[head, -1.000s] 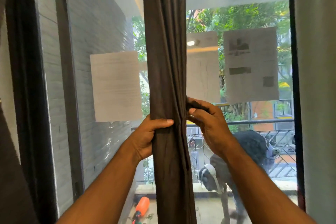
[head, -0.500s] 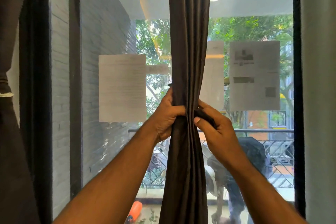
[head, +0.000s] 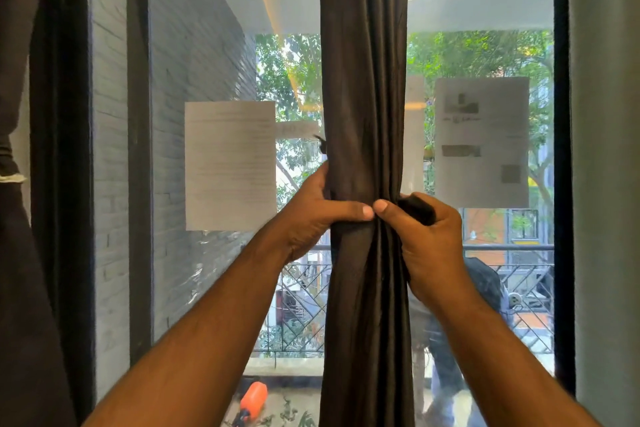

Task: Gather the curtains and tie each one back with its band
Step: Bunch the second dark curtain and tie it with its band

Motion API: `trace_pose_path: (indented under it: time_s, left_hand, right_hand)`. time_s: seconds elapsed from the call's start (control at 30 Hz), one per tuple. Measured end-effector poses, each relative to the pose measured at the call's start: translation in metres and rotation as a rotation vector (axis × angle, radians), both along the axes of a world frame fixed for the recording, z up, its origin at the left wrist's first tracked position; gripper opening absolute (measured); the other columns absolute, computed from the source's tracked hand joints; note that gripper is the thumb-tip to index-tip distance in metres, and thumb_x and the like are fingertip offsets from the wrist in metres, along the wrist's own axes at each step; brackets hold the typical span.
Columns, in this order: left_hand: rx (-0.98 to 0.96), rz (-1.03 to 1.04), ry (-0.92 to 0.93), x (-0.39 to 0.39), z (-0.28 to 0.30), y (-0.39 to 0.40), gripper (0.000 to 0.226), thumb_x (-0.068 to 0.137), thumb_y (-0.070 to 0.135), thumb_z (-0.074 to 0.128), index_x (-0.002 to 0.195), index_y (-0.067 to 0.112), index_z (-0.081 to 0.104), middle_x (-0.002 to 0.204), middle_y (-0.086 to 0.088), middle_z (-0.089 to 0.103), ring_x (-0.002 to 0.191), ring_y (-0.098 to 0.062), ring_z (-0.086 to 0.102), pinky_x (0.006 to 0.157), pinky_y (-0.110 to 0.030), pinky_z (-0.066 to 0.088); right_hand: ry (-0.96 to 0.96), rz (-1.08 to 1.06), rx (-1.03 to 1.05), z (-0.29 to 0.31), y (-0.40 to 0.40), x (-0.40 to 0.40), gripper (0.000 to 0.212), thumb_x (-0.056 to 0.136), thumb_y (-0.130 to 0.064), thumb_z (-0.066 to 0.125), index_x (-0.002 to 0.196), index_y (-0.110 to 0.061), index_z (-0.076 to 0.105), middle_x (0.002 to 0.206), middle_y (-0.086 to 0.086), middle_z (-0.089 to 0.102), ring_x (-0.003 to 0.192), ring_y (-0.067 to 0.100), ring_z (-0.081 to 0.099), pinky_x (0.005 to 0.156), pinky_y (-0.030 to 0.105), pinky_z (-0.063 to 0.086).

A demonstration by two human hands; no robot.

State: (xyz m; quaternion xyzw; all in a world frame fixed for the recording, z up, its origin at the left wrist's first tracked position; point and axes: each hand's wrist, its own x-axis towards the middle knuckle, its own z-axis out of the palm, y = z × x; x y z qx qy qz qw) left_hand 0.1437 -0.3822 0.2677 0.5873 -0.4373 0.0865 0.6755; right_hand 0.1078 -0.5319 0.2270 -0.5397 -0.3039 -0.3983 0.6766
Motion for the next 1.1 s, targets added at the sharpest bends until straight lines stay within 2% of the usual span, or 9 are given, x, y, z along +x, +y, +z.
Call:
trace_pose_path:
  time_s: [0.1, 0.2, 0.3, 0.43, 0.53, 0.73, 0.9, 1.03, 1.1]
  left_hand:
    - [-0.331, 0.051, -0.06, -0.006, -0.011, 0.003, 0.068, 0.081, -0.019, 0.058, 0.137, 0.019, 0.052, 0.137, 0.001, 0.059, 0.124, -0.018, 0.057, 0.096, -0.036, 0.053]
    - [-0.411, 0.584, -0.472, -0.019, -0.022, -0.01, 0.042, 0.084, -0.004, 0.068, 0.118, 0.02, 0.067, 0.119, 0.004, 0.07, 0.113, -0.014, 0.064, 0.1, -0.039, 0.051]
    - [-0.201, 0.986, -1.091, -0.019, -0.03, -0.018, 0.026, 0.089, 0.006, 0.067, 0.115, 0.014, 0.07, 0.112, 0.005, 0.068, 0.103, -0.018, 0.058, 0.094, -0.031, 0.049]
    - [0.097, 1.013, -1.373, -0.012, -0.014, -0.008, 0.021, 0.094, 0.006, 0.059, 0.108, 0.005, 0.074, 0.105, -0.008, 0.074, 0.084, -0.027, 0.057, 0.076, -0.036, 0.051]
    - [0.235, 0.97, -1.423, -0.005, -0.002, 0.004, 0.02, 0.09, 0.002, 0.06, 0.105, 0.001, 0.074, 0.107, -0.009, 0.074, 0.076, -0.033, 0.06, 0.072, -0.036, 0.05]
    - [0.474, 0.996, -1.422, -0.003, 0.009, 0.01, 0.023, 0.089, 0.008, 0.065, 0.111, 0.006, 0.073, 0.094, -0.006, 0.072, 0.07, -0.03, 0.054, 0.066, -0.035, 0.047]
    - [0.637, 1.021, -1.331, -0.009, 0.01, 0.008, 0.028, 0.091, 0.018, 0.051, 0.1, 0.006, 0.075, 0.088, -0.008, 0.07, 0.069, -0.033, 0.055, 0.062, -0.04, 0.048]
    - [0.663, 0.951, -1.251, -0.013, 0.014, 0.006, 0.021, 0.087, 0.028, 0.063, 0.089, 0.011, 0.074, 0.087, -0.005, 0.069, 0.071, -0.031, 0.054, 0.065, -0.033, 0.043]
    - [0.599, 0.892, -1.212, -0.012, 0.015, 0.005, 0.019, 0.083, 0.026, 0.071, 0.096, 0.011, 0.075, 0.09, -0.006, 0.072, 0.07, -0.032, 0.056, 0.066, -0.036, 0.048]
  right_hand:
    - [0.058, -0.15, 0.082, -0.003, -0.007, 0.009, 0.017, 0.08, -0.011, 0.076, 0.066, -0.019, 0.071, 0.063, -0.006, 0.07, 0.065, 0.011, 0.068, 0.064, 0.023, 0.057]
    - [-0.028, -0.456, -0.082, -0.004, -0.001, 0.016, 0.023, 0.084, -0.012, 0.073, 0.068, -0.026, 0.067, 0.059, -0.014, 0.064, 0.06, 0.002, 0.061, 0.06, 0.015, 0.051]
    - [-0.172, -0.604, -0.252, -0.003, 0.012, 0.016, 0.024, 0.085, -0.01, 0.067, 0.064, -0.019, 0.058, 0.052, -0.011, 0.051, 0.053, -0.002, 0.043, 0.05, 0.017, 0.038]
    - [-0.157, -0.668, -0.33, 0.002, 0.016, 0.016, 0.025, 0.084, -0.002, 0.062, 0.064, -0.015, 0.057, 0.054, -0.015, 0.051, 0.05, 0.004, 0.05, 0.051, 0.019, 0.044]
    - [-0.076, -0.601, -0.345, 0.006, 0.011, 0.013, 0.014, 0.088, -0.011, 0.066, 0.074, -0.009, 0.066, 0.062, -0.002, 0.063, 0.059, 0.018, 0.06, 0.06, 0.039, 0.054]
    - [-0.083, -0.514, -0.375, 0.01, -0.005, -0.001, 0.009, 0.087, -0.024, 0.07, 0.084, -0.017, 0.066, 0.072, -0.006, 0.066, 0.072, 0.014, 0.064, 0.068, 0.029, 0.055]
    - [-0.632, -1.089, -0.681, 0.018, -0.013, -0.005, 0.007, 0.082, -0.012, 0.074, 0.079, -0.005, 0.073, 0.101, 0.011, 0.07, 0.091, 0.029, 0.063, 0.078, 0.034, 0.05]
    - [-0.829, -1.107, -0.917, 0.047, -0.026, -0.001, 0.015, 0.086, -0.018, 0.07, 0.072, -0.011, 0.068, 0.132, 0.017, 0.06, 0.123, 0.037, 0.053, 0.096, 0.045, 0.039]
    - [-0.799, -1.035, -1.02, 0.064, -0.034, 0.001, 0.01, 0.086, -0.015, 0.067, 0.082, -0.007, 0.071, 0.123, 0.017, 0.066, 0.11, 0.036, 0.063, 0.088, 0.044, 0.046]
